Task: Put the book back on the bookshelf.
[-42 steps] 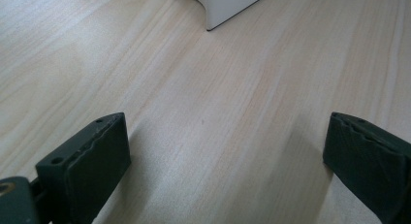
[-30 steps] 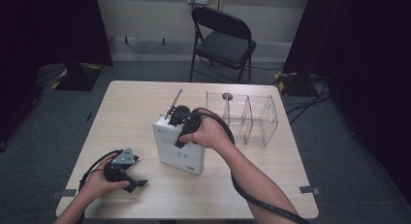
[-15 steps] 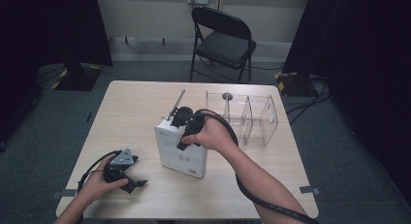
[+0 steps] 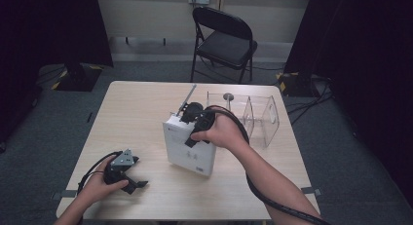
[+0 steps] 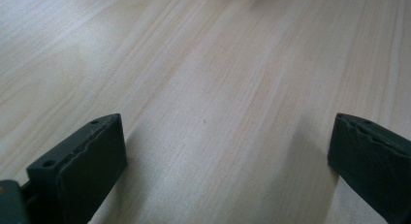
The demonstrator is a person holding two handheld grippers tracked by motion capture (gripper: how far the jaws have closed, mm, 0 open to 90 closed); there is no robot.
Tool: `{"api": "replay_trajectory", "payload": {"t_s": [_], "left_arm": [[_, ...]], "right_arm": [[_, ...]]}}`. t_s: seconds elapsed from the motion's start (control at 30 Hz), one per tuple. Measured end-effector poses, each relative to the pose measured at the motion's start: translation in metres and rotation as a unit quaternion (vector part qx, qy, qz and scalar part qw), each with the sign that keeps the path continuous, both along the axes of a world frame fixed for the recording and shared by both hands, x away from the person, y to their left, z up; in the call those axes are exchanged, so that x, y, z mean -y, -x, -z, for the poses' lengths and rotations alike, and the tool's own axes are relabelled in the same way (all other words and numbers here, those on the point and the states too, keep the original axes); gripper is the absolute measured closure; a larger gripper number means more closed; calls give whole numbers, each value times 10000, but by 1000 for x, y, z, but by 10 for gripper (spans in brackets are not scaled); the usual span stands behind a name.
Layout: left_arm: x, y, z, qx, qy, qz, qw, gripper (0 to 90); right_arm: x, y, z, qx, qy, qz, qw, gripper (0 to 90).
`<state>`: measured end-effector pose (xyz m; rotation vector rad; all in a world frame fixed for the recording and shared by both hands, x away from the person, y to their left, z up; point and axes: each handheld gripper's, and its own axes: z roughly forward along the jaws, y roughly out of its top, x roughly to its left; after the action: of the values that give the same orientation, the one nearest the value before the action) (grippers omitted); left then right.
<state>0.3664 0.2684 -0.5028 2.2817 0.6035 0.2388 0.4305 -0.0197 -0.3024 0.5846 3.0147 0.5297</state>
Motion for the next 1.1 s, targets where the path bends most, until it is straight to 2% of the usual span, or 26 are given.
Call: {"api": "replay_trajectory", "payload": {"t_s": [0.67, 1.1], "left_arm": [[0, 0, 0, -2, -1, 5, 10000, 0], [0, 0, 0, -2, 1, 4, 10000, 0]], "right_arm": [[36, 7, -12, -24, -17, 187, 9998, 520], [52, 13, -15, -44, -23, 347, 9994, 521]]}}
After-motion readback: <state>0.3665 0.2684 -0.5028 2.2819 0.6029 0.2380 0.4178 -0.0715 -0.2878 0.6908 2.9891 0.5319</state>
